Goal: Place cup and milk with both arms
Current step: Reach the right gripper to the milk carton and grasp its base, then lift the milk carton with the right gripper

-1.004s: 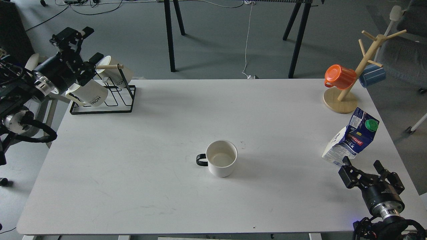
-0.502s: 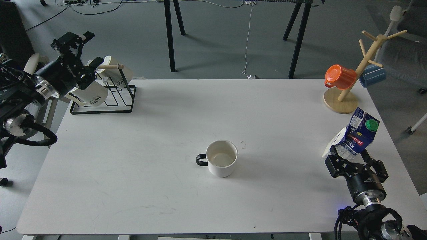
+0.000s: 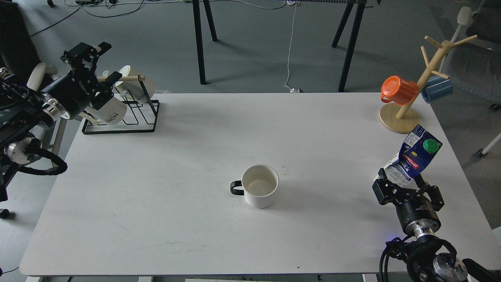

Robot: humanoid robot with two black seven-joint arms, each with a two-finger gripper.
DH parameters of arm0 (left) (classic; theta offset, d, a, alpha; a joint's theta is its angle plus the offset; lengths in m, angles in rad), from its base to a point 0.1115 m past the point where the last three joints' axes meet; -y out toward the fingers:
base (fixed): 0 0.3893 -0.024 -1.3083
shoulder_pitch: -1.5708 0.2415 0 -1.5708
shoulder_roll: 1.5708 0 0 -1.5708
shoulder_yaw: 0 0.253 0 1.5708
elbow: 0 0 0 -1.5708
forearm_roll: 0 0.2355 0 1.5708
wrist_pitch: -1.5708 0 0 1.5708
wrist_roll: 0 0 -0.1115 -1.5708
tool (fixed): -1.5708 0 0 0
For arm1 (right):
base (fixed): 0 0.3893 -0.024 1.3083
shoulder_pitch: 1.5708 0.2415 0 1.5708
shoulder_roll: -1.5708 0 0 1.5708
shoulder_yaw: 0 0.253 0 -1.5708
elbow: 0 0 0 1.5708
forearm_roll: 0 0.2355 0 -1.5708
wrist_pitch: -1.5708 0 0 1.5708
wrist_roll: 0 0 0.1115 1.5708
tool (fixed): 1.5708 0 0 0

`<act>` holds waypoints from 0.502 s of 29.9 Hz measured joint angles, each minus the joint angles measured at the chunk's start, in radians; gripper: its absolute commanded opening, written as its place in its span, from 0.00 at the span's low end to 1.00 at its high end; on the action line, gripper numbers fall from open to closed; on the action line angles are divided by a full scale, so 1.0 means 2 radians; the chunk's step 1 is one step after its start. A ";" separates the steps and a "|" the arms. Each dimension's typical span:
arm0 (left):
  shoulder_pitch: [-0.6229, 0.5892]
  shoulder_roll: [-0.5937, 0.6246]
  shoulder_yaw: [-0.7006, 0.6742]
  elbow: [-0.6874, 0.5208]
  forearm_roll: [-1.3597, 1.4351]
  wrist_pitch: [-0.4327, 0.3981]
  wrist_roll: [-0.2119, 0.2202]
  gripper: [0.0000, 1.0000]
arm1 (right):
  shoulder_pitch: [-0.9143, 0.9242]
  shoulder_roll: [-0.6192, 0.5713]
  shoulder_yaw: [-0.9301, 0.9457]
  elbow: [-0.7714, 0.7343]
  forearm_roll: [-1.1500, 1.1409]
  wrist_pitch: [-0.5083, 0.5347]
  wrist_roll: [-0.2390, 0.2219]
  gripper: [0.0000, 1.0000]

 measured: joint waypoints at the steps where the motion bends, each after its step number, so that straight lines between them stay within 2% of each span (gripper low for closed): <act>1: 0.000 0.000 0.000 0.000 0.000 0.000 0.000 0.87 | 0.002 0.001 0.000 -0.002 0.000 0.000 0.000 0.99; 15: 0.003 -0.007 -0.001 0.007 0.000 0.000 0.000 0.87 | 0.008 0.002 0.011 -0.012 0.000 0.000 0.001 0.97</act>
